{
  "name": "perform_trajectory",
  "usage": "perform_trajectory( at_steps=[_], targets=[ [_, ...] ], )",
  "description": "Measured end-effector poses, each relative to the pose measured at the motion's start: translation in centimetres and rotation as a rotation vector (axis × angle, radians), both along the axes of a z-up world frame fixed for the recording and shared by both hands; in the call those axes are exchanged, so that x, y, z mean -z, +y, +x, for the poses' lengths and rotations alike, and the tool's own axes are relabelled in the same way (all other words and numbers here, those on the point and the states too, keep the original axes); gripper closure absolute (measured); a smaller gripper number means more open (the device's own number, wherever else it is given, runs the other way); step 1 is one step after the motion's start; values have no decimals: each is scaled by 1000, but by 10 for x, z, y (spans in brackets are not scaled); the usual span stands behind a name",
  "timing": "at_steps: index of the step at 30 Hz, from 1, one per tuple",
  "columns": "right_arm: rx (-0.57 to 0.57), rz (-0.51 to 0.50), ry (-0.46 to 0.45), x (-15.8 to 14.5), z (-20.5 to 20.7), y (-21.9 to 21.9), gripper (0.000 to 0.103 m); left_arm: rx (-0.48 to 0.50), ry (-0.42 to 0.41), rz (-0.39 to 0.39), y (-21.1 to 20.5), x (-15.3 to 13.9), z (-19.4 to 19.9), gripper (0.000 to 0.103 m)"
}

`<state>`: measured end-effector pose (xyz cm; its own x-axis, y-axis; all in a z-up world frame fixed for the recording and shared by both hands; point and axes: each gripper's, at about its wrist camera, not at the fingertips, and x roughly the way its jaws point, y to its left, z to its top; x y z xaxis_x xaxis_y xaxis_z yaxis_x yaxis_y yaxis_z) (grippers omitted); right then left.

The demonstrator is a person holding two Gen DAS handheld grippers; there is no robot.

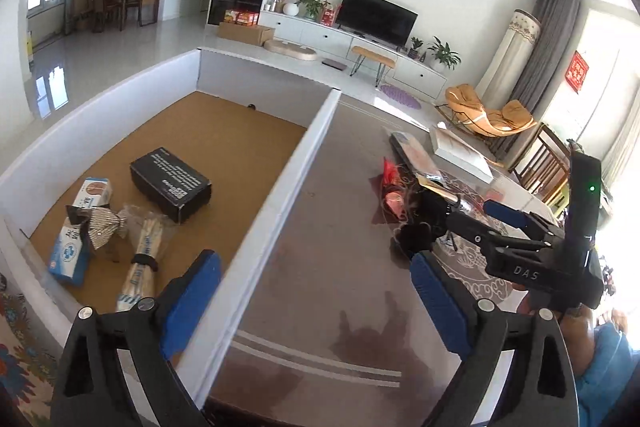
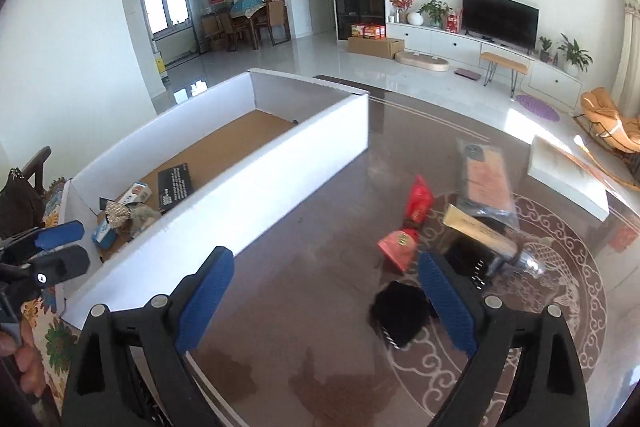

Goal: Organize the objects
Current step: 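Return both tools over the black pouches and glasses on the table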

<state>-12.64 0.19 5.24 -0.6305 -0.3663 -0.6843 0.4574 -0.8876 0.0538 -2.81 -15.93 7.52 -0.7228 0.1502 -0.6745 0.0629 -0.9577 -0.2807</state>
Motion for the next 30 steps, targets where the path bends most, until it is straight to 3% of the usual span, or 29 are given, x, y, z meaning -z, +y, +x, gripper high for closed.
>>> perform_trajectory(
  at_steps=[4, 6, 10, 19, 22, 30],
  targets=[
    [168, 111, -7, 41, 13, 101, 9, 117, -49, -9, 73, 27, -23, 0],
    [243, 167, -23, 61, 18, 141, 9, 117, -82, -23, 99, 48, -38, 0],
    [324, 179, -85, 90, 27, 194, 9, 100, -130, -54, 132, 88, -68, 0],
    [380, 154, -127, 103, 34, 212, 9, 90, -171, -123, 159, 124, -86, 0],
    [379, 150, -129, 103, 37, 213, 9, 106, -161, -182, 167, 126, -84, 0],
    [398, 113, -161, 107, 32, 217, 5, 110, -162, -195, 166, 126, -83, 0]
  ],
)
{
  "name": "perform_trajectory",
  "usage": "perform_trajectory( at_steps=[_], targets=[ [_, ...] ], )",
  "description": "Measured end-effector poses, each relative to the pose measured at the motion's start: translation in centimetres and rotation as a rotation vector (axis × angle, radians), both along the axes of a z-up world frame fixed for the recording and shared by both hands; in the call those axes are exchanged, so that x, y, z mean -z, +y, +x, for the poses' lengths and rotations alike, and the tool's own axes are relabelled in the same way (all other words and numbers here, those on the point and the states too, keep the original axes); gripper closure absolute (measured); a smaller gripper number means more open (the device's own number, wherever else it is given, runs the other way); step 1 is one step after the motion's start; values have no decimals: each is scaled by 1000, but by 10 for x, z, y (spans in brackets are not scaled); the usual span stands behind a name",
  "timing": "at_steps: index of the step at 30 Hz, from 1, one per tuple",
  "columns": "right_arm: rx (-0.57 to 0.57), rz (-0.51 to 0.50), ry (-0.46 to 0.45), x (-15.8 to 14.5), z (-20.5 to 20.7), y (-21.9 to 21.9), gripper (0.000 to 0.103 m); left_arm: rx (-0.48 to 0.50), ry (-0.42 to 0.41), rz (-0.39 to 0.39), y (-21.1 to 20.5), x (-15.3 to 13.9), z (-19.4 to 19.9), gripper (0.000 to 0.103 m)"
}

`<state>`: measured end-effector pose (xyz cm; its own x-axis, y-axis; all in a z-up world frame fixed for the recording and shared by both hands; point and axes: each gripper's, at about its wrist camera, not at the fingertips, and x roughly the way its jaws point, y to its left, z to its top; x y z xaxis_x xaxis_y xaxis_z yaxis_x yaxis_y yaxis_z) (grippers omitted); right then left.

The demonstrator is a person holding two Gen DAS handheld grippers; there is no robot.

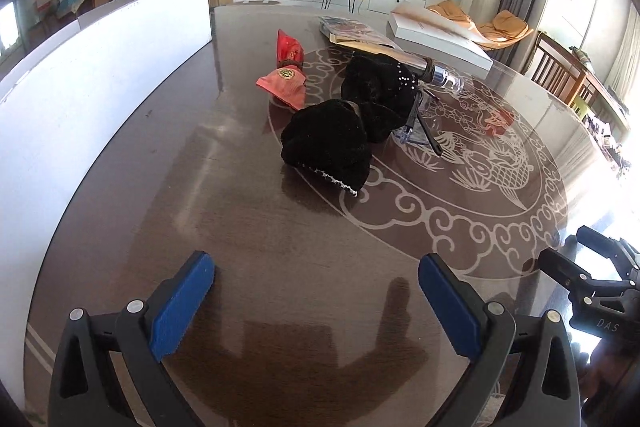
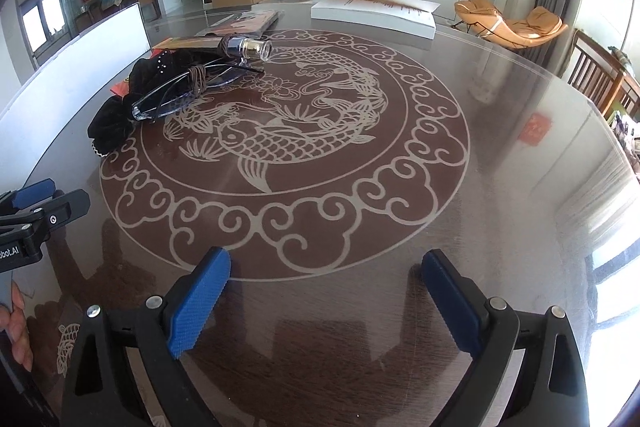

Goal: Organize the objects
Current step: 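Return both tools over the black pouches and glasses on the table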

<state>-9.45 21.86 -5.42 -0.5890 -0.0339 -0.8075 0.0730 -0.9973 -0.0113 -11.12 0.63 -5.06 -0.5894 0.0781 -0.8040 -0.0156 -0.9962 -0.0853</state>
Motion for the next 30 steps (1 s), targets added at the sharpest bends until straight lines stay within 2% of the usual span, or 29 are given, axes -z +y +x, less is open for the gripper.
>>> perform_trajectory(
  at_steps=[12, 30],
  targets=[
    [21, 1, -3, 0, -1, 1, 2, 13, -23, -69, 6, 3, -1, 0],
    [31, 0, -6, 1, -2, 2, 0, 15, -25, -79, 7, 3, 2, 0]
  ],
)
